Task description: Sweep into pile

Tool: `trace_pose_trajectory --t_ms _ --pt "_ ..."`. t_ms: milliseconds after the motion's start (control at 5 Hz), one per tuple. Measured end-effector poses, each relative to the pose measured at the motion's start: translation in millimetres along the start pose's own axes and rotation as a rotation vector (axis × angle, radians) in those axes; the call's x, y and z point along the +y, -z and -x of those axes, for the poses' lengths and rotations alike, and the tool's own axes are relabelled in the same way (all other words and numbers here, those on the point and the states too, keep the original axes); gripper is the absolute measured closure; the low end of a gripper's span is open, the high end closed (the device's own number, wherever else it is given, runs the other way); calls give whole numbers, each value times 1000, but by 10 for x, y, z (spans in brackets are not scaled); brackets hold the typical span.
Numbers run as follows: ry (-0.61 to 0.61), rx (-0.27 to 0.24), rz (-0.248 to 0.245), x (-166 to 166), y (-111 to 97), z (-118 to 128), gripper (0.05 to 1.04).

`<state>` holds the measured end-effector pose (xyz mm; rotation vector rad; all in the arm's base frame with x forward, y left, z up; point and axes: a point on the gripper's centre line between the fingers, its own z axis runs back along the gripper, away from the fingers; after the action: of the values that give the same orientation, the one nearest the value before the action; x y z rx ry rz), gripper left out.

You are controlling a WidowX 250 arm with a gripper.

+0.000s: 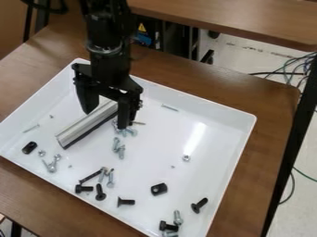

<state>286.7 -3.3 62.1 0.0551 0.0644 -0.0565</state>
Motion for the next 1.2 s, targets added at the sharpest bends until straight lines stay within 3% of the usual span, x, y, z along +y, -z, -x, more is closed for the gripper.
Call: trace_pose_trajectory --t_ms 200,400,600,800,1200 --pt "101 62 -13 227 152 25 85" --pt "150 72 -11 502 260 -45 84" --pt "182 28 26 677 324 -165 84" --pt "215 33 38 837 526 -221 84" --pt "264 48 2 919 880 -360 85"
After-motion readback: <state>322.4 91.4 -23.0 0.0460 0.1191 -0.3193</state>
